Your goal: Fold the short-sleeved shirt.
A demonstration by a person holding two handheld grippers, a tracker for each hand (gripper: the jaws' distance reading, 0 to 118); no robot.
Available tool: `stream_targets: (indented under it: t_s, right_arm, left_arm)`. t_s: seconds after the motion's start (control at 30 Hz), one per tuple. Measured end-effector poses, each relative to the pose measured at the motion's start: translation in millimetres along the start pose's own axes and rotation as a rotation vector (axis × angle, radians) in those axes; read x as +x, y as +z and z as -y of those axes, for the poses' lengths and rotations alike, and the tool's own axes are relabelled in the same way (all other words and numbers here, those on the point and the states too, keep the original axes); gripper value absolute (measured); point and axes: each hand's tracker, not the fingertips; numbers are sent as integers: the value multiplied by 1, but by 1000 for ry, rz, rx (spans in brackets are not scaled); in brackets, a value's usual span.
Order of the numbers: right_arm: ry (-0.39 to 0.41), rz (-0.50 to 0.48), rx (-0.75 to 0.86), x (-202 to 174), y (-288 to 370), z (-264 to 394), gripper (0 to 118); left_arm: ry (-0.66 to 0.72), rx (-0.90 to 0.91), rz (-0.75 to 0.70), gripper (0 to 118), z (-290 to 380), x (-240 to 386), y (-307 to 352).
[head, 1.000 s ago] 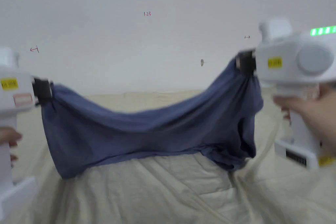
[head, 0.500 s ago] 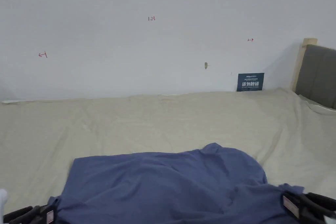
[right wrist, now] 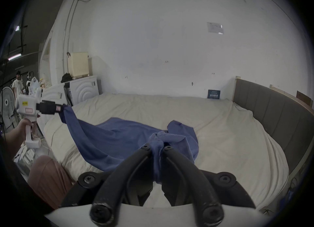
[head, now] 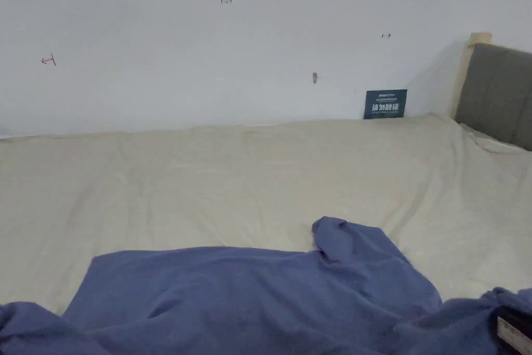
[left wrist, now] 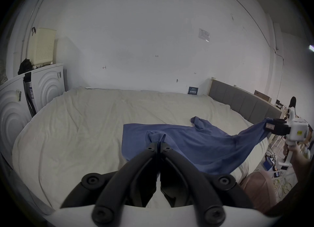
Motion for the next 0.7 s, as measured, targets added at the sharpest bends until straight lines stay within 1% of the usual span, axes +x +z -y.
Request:
stream_targets:
  t_s: [0.1,0.13,0.17,0.23,0.27,0.3,0.37,0.4,0.43,0.47,0.5,0.53,0.57,0.6,0.67,0.7]
  right_arm:
    - [-39,2,-175,5,-46,14,7]
    - [-68,-10,-260,6,-69,21,7]
    - [-103,-2,-303,8,-91,33,8]
    - [-160,7,-391,14,-131,53,8]
    - [-187,27,-454,21,-151,64,8]
    - [-204,34,-502,24,-165,70,8]
    - [-258,43,-582,32,-188,79,9]
    - [-278,56,-593,34,-191,82,20]
    - [-302,60,-610,38,-197,86,33]
    - [-315,57,-635,40,-200,90,50]
    - [-324,46,-635,43,-201,92,66]
    - [-344,10,-596,43,-194,92,73]
    - [-339,-2,-521,41,-187,87,77]
    - [-311,16,-470,40,-181,83,77]
    - [-230,91,-403,36,-164,67,77]
    - [-211,99,-370,36,-157,61,77]
  left_arm:
    - [2,-176,-34,1,7,-11,-45]
    - [10,-239,-18,1,16,-18,-66]
    - [8,-309,-12,1,27,-24,-88]
    - [3,-436,-80,1,48,-33,-130]
    - [6,-474,-117,1,59,-38,-147]
    - [20,-488,-120,1,69,-41,-157]
    - [63,-506,-124,6,78,-49,-168]
    - [78,-515,-127,18,80,-52,-169]
    - [93,-488,-118,37,82,-50,-164]
    - [109,-480,-114,67,83,-51,-163]
    - [124,-477,-111,103,84,-53,-162]
    - [142,-483,-105,117,85,-55,-161]
    - [161,-482,-96,118,85,-55,-156]
    - [164,-470,-92,118,83,-56,-150]
    - [150,-427,-90,118,72,-54,-139]
    - [121,-396,-108,118,67,-57,-135]
